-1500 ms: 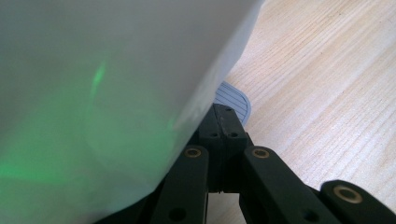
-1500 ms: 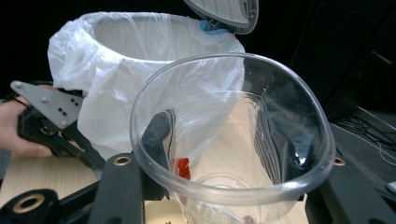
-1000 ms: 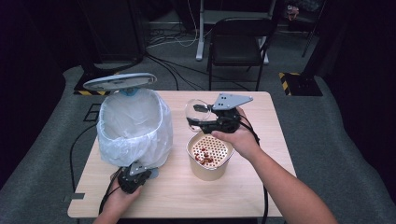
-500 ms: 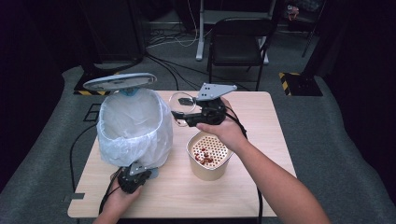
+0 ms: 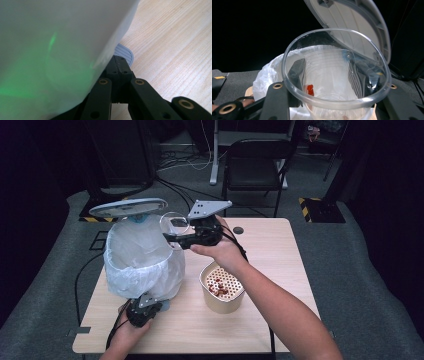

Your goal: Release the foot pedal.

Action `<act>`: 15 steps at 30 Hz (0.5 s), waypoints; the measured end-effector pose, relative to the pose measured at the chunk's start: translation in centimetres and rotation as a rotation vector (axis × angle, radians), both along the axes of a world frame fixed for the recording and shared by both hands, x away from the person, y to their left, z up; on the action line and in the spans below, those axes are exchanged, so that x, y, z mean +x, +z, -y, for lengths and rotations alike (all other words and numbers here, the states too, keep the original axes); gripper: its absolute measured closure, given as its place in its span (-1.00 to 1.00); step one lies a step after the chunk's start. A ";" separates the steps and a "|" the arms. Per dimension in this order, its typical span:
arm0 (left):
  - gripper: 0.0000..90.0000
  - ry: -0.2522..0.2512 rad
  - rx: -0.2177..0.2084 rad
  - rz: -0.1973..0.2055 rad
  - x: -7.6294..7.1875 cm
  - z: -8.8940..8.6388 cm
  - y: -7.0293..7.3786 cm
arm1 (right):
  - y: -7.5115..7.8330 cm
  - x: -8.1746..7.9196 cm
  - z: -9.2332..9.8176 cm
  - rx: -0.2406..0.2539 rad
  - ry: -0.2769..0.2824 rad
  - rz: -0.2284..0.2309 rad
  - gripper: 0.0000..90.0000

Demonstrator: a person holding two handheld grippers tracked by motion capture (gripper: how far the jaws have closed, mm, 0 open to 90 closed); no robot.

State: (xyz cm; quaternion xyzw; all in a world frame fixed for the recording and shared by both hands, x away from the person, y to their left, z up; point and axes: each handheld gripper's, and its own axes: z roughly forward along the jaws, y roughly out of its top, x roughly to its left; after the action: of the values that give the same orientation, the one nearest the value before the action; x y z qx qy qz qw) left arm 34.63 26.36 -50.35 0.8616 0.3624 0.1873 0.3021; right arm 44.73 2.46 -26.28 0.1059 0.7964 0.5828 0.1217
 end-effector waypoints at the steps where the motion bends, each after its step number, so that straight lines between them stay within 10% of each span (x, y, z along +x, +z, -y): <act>1: 1.00 0.004 -0.001 0.001 0.0 0.0 0.0 | 0.0 0.1 -0.6 -0.001 0.006 0.002 0.07; 12: 1.00 0.002 -0.001 -0.002 0.0 0.0 0.0 | -0.9 0.7 -3.5 -0.011 0.028 -0.021 0.05; 14: 1.00 -0.077 0.056 0.038 0.5 -0.4 0.3 | -1.1 0.8 -4.1 -0.013 0.031 -0.029 0.05; 15: 1.00 -0.022 0.015 0.009 0.1 -0.1 0.1 | -1.1 0.8 -4.2 -0.014 0.032 -0.029 0.05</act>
State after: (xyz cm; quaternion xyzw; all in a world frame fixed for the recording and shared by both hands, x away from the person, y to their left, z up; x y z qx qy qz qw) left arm 34.76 26.46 -50.25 0.8669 0.3502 0.1907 0.2992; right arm 45.58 6.71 -27.39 0.1008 0.8039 0.5774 0.1016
